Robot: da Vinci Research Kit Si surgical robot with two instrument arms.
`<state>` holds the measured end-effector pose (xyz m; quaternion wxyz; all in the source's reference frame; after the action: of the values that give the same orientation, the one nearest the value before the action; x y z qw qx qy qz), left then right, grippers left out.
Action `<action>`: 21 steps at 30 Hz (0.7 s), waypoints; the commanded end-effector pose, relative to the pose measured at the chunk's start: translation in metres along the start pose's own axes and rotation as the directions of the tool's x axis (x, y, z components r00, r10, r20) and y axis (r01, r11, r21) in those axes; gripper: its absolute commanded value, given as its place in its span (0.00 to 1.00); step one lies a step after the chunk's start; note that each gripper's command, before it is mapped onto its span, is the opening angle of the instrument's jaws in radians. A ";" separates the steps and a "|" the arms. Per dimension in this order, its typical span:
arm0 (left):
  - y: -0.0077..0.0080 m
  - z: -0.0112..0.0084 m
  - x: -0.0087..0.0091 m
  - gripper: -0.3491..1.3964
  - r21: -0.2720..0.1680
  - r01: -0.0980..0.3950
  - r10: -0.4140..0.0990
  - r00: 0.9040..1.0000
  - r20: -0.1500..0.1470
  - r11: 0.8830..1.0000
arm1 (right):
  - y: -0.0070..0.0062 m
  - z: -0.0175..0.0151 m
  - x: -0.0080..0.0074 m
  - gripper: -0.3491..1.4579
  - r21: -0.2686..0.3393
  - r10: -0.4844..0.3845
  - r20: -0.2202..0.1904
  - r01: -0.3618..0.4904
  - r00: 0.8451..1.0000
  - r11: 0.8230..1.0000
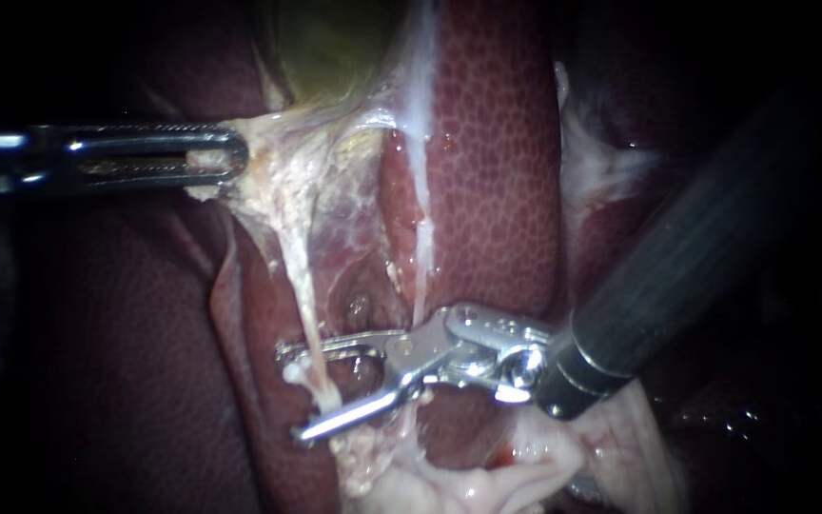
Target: Going back first clip left tube
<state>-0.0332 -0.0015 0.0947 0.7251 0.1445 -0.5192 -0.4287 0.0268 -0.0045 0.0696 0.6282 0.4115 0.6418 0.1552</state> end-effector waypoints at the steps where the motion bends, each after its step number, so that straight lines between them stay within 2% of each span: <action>1: 0.0000 0.0000 0.0000 0.00 0.000 0.000 0.000 1.000 0.000 1.000 | 0.0000 0.0000 0.0000 0.51 0.001 0.000 0.000 0.000 1.000 1.000; 21: 0.0000 0.0000 0.0000 0.00 0.000 0.000 0.000 1.000 0.000 1.000 | -0.0002 -0.0001 -0.0002 0.50 0.002 -0.001 0.001 0.001 1.000 1.000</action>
<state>-0.0332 -0.0015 0.0947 0.7251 0.1447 -0.5193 -0.4285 0.0266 -0.0047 0.0696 0.6283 0.4119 0.6417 0.1541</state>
